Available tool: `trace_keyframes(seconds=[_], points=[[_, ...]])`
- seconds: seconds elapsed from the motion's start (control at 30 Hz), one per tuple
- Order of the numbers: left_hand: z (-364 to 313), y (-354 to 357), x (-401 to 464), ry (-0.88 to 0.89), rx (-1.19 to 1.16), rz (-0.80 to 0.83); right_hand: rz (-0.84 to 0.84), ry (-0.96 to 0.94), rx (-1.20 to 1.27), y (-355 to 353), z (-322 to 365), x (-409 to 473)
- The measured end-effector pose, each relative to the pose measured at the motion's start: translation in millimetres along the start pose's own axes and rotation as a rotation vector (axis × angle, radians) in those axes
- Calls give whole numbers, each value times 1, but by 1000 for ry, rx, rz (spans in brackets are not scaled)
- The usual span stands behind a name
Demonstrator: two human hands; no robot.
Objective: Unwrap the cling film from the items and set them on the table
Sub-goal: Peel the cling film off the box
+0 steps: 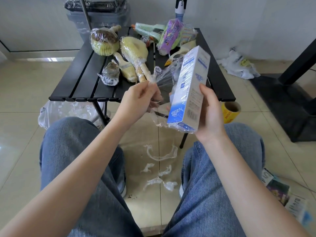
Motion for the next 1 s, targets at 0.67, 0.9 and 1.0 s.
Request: trace_keyframes(seconds=[0.67,0.9,1.0], points=[[-21,17,-23,93,-328,-123,-177,-34,-858,13,-4,11],[-23,10,-16,-74,-594,-135,-202,-101,-719,15,4,7],[-18,10,-6,-231,-696,-102,-187,-176,-717,15,3,5]])
Point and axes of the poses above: each hand's wrist, its own x-axis towards the middle knuckle, its own y-axis out of the palm, z = x × y, the point moved 2 cm from there along x, towards the middle knuckle, and after that the axes turned 8 degrees about -y, right-handed, at the moved point
